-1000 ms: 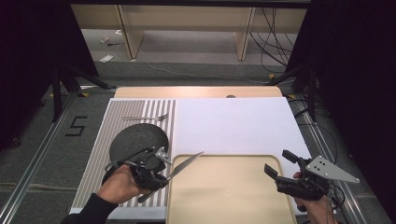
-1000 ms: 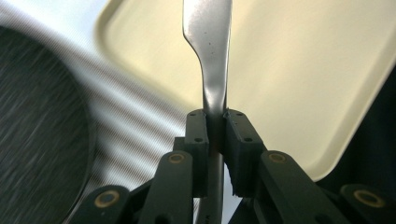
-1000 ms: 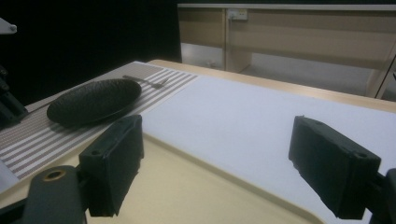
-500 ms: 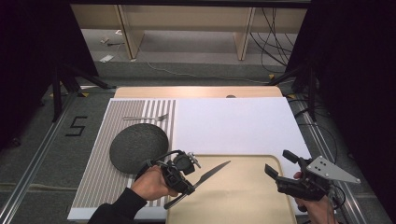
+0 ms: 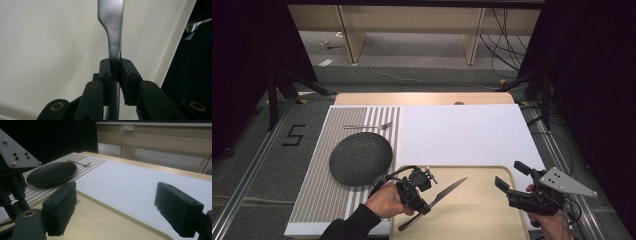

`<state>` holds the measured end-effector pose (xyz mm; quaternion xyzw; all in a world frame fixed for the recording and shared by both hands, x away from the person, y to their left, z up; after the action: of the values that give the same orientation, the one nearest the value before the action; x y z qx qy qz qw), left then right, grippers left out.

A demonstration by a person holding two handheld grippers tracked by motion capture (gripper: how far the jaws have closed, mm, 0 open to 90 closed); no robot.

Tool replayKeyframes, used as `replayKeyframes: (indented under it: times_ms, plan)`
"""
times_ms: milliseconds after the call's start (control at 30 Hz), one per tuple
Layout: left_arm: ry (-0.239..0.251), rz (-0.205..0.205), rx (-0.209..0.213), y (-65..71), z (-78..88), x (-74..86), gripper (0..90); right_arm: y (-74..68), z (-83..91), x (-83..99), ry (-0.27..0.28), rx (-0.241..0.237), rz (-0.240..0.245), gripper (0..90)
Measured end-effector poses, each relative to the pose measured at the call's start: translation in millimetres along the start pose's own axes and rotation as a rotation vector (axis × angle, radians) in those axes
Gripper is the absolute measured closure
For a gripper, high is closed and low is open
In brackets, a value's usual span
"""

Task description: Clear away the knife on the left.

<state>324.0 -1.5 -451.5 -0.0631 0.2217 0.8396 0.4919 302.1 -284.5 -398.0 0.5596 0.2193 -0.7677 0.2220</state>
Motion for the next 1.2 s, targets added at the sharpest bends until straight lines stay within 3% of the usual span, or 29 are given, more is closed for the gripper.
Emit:
replayKeyframes:
  times_ms: [200,333,467,600,733,933,1033,1133,1200]
  plan:
    - [-0.019,0.039,0.032,-2.2,-13.9,2.4,79.9,0.1,-0.8,0.2,-0.002,0.000,0.003,18.8]
    - [-0.057,0.096,0.029,-8.2,-20.1,6.2,79.9,-0.2,-0.4,0.2,-0.002,0.001,0.004,18.8]
    - [-0.048,0.152,0.040,-13.2,-22.0,6.6,79.9,-0.6,-0.6,0.5,-0.008,0.002,0.001,18.9]
    - [-0.040,0.175,0.058,-20.3,-26.4,8.6,79.7,-0.7,-0.4,0.2,-0.004,-0.001,0.007,18.8]
    - [-0.062,0.195,0.038,-28.3,-32.7,10.7,79.5,-0.7,-0.6,0.5,-0.010,0.000,0.001,18.8]
    - [-0.063,0.196,0.027,-27.9,-36.1,11.4,79.2,-0.6,-0.6,-0.2,0.001,-0.002,0.009,18.8]
    - [-0.064,0.173,0.027,-27.8,-37.0,12.4,78.3,-0.6,-0.3,-0.2,0.001,-0.004,0.009,18.8]
    - [-0.002,0.156,0.055,-27.7,-29.5,10.8,71.1,-0.7,-0.4,-0.2,0.001,-0.002,0.010,18.9]
    - [0.066,0.126,0.041,-25.2,-20.3,7.8,62.8,-1.1,0.1,-0.1,-0.002,-0.003,0.006,18.9]
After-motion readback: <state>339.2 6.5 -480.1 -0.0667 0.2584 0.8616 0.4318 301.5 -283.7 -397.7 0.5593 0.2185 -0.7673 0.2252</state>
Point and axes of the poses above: each handheld gripper's, and its own axes: z roughly backward along the jaws, x roughly out of its underside, y roughly to its right, the point moved 4 cm from there along -z, roughly forward along the jaws, and after that the axes turned 2 degrees about -z, right-handed, at the moved point
